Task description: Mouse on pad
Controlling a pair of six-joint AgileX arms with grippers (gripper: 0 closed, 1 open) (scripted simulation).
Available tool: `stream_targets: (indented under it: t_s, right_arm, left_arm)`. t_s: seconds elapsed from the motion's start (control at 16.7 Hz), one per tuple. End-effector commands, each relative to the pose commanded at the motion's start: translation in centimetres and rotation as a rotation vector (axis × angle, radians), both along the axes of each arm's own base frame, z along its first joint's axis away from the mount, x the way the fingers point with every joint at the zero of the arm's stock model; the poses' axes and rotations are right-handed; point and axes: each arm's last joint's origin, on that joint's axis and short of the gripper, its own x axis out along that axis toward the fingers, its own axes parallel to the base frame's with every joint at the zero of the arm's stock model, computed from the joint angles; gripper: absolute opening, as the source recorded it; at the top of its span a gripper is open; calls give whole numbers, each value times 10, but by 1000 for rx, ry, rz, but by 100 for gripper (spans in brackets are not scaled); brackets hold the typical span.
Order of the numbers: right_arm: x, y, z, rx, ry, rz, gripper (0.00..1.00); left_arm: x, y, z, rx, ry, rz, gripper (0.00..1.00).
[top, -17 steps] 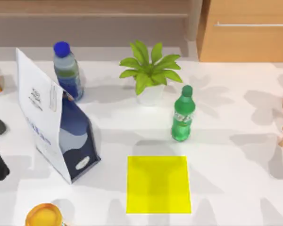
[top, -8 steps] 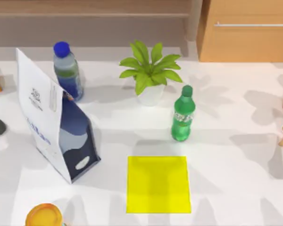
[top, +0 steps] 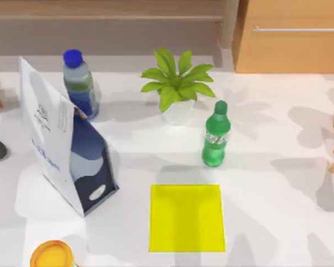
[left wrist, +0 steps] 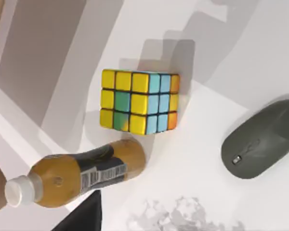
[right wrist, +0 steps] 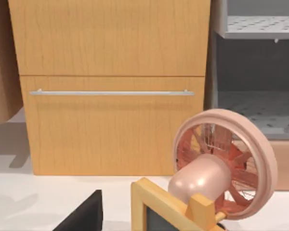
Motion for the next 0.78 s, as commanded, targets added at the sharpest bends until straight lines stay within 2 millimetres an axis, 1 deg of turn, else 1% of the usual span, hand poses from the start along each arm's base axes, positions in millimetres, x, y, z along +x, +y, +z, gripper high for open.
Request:
stream_targets:
  t_s: [0.06, 0.18, 0.3, 0.36, 0.48, 0.6, 0.78]
  right_arm:
    - [0, 0, 0, 0, 0, 0, 100]
    - [0, 0, 0, 0, 0, 0, 100]
    - [0, 0, 0, 0, 0, 0, 100]
    - [0, 0, 0, 0, 0, 0, 100]
    - [0, 0, 0, 0, 0, 0, 100]
    - [0, 0, 0, 0, 0, 0, 100]
    - [0, 0, 0, 0, 0, 0, 100]
  left_arm:
    - [21, 4, -4, 56, 84, -81, 100]
    - [59, 13, -17, 140, 240, -243, 100]
    - [90, 21, -36, 193, 377, -394, 100]
    - [103, 25, -46, 209, 437, -461, 100]
    - [121, 31, -66, 225, 539, -574, 100]
    - [132, 35, -80, 229, 611, -653, 100]
    - [137, 38, -87, 230, 651, -696, 100]
